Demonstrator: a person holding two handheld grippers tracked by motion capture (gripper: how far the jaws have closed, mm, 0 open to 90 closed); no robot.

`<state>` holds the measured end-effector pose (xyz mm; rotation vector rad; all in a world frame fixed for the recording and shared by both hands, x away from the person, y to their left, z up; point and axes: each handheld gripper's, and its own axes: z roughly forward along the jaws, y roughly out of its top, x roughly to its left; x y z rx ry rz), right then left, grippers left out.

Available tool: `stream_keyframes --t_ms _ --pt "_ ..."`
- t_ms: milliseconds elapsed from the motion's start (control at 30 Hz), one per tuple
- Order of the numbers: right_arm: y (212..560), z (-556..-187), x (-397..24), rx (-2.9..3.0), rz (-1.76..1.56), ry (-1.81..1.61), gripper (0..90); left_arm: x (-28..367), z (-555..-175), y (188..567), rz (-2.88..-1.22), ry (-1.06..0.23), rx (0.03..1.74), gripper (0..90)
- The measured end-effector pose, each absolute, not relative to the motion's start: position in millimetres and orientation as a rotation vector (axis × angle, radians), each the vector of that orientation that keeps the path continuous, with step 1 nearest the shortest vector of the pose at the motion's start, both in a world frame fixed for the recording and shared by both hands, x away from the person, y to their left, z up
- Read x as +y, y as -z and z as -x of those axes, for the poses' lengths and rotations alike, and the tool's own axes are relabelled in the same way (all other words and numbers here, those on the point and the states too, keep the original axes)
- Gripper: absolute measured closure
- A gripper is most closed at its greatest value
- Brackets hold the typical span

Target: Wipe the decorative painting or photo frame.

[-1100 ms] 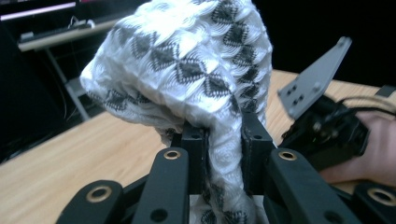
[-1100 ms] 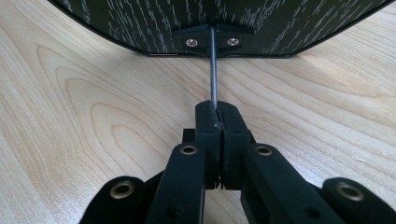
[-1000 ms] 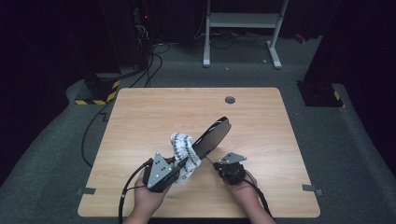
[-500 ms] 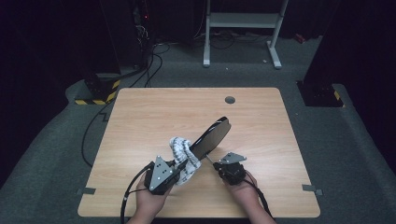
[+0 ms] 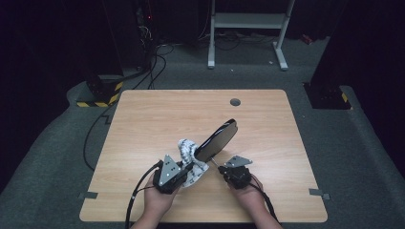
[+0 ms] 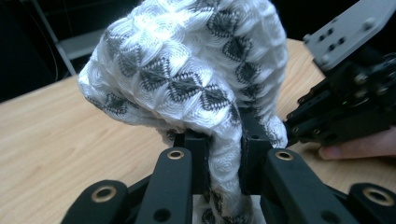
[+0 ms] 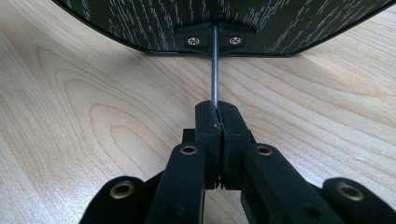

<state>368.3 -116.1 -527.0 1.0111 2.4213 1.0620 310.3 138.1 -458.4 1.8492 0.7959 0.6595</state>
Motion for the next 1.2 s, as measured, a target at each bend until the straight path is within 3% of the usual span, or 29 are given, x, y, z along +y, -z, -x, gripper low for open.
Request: stream_keyframes --t_ms 300,667,1033,1200 --pt "527 -368 -116 2.415 -1.015 -1.057 88.9 143 -317 477 -1.901 -0.618 0.860 78.0" --pt "527 -368 -116 2.416 -1.013 -1.057 88.9 140 -287 444 -1.777 -0.666 0.763 75.8" --pt "527 -368 -116 2.415 -1.014 -1.055 88.9 137 -309 480 -1.894 -0.617 0.847 76.2" --pt "527 -368 -116 2.414 -1.014 -1.055 88.9 136 -305 475 -1.876 -0.614 0.847 76.1"
